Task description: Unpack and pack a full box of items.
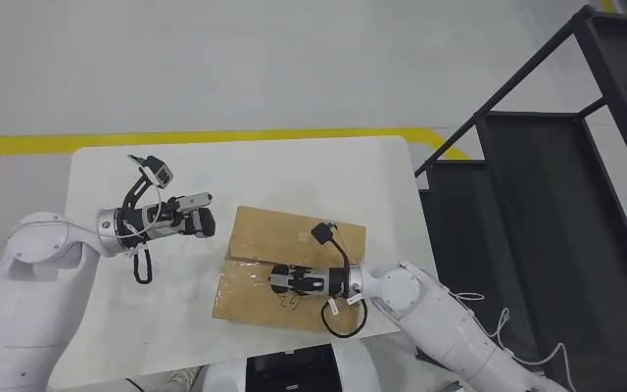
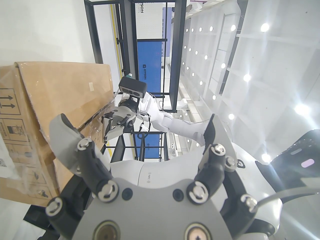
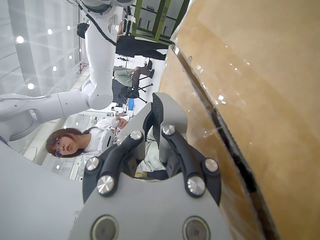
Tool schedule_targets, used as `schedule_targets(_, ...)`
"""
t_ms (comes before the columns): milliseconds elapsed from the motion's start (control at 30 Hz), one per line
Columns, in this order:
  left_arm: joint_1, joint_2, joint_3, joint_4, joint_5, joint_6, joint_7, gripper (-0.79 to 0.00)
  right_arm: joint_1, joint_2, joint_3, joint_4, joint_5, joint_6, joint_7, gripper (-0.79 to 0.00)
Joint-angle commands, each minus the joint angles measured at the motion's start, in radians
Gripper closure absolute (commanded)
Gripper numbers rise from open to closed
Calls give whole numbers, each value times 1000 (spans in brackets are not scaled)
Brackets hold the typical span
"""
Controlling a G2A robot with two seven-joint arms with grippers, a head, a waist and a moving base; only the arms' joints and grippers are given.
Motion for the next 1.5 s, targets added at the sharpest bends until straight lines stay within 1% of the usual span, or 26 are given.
schedule_targets(0, 0, 0, 0, 0, 0, 0, 0, -785, 13, -4, -11, 0, 9, -16, 3, 0)
schedule_targets(167, 0, 0, 0, 0, 0, 0, 0, -785, 32, -10, -24, -56, 20, -42, 7, 0)
schedule_targets(300, 0, 0, 0, 0, 0, 0, 0, -785, 58, -21, -51, -73, 18, -24, -4, 0)
schedule_targets(400, 0, 0, 0, 0, 0, 0, 0, -785, 85, -35, -93, -42, 30, -15, -11, 0)
schedule_targets(533, 0, 0, 0, 0, 0, 0, 0, -785, 127, -59, -147, 36, 38, -8, -36, 0)
schedule_targets(667, 0, 0, 0, 0, 0, 0, 0, -785, 165, -81, -187, 119, 52, -5, -56, 0)
schedule_targets(767, 0, 0, 0, 0, 0, 0, 0, -785, 186, -95, -208, 155, 58, -16, -62, 0)
schedule_targets(967, 0, 0, 0, 0, 0, 0, 0, -785, 195, -105, -219, 102, 55, -52, -60, 0)
schedule_targets(1100, 0, 0, 0, 0, 0, 0, 0, -785, 197, -108, -217, 72, 49, -34, -54, 0)
schedule_targets(1233, 0, 0, 0, 0, 0, 0, 0, -785, 222, -120, -229, 78, 51, -11, -66, 0)
schedule_targets(1333, 0, 0, 0, 0, 0, 0, 0, -785, 256, -136, -237, 98, 56, 1, -101, 0)
schedule_targets(1467, 0, 0, 0, 0, 0, 0, 0, -785, 280, -152, -256, 134, 19, 29, -134, 0)
